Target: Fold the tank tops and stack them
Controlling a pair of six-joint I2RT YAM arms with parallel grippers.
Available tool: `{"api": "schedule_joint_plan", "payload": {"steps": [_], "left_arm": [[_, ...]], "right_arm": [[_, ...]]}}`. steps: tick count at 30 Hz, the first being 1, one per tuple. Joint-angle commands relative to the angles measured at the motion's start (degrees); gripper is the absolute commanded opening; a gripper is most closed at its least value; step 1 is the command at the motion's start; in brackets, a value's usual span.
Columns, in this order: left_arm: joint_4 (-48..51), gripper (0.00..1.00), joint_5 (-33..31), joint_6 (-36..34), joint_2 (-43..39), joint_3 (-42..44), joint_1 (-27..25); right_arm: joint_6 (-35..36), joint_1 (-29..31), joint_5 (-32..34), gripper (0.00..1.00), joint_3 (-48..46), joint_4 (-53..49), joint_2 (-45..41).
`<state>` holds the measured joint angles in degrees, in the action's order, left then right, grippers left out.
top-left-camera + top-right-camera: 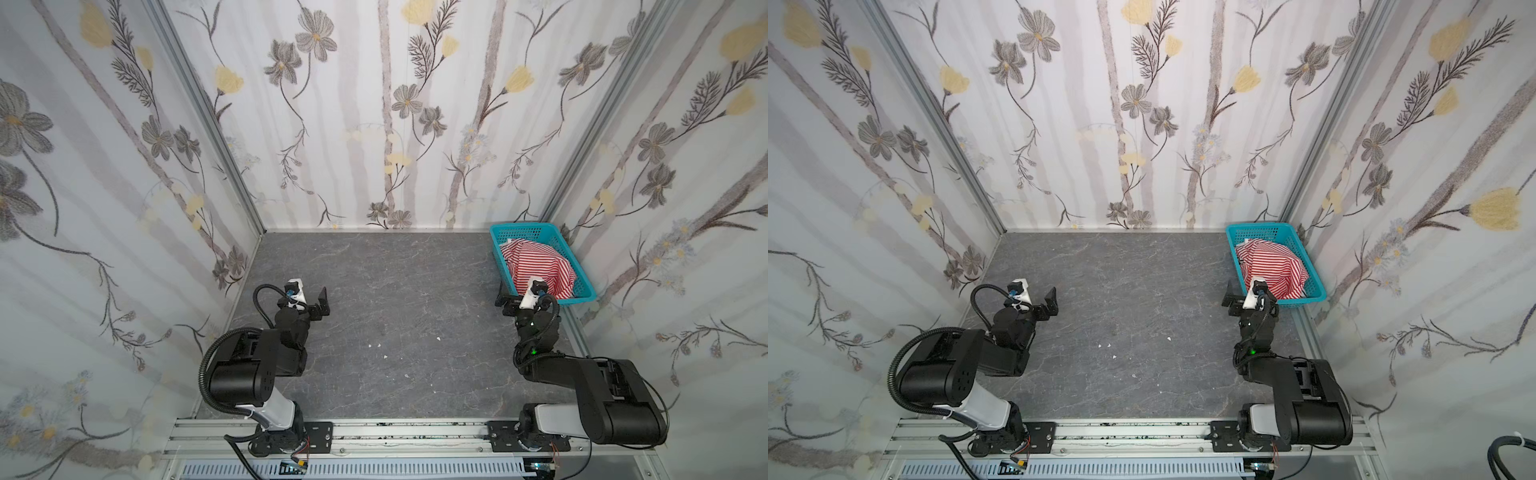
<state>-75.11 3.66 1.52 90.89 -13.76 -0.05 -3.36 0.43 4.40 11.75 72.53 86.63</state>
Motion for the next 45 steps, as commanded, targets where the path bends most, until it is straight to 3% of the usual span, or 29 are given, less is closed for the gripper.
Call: {"api": "schedule_joint_plan", "payload": {"steps": [1, 27, 36, 39, 42, 45], "left_arm": [[-0.74, 1.0, -0.23, 0.59, -0.1, -0.38, 0.05], [-0.81, 1.0, -0.14, 0.68, -0.19, -0.26, 0.06], [-1.01, 1.0, 1.01, 0.42, -0.8, -0.03, 0.23], [0.41, 1.0, 3.65, -0.65, -4.47, 0.64, 0.23], [4.91, 1.0, 5.36, -1.17, -9.16, 0.39, 0.19], [13.01, 1.0, 6.35, -1.34, -13.19, -2.76, 0.19]], "right_arm": [[0.89, 0.03, -0.27, 1.0, -0.07, 2.44, -0.14], [0.82, 0.05, 0.23, 1.0, -0.26, 2.76, -0.12], [1.13, 0.86, 1.65, 1.0, -4.89, 8.72, -3.77], [0.78, 1.55, 5.09, 1.0, -4.53, 0.11, -12.91], [-5.48, 1.29, 9.86, 1.0, 2.83, -23.21, -23.58], [-10.28, -0.54, 9.06, 1.0, 14.37, -44.38, -25.78]]}}
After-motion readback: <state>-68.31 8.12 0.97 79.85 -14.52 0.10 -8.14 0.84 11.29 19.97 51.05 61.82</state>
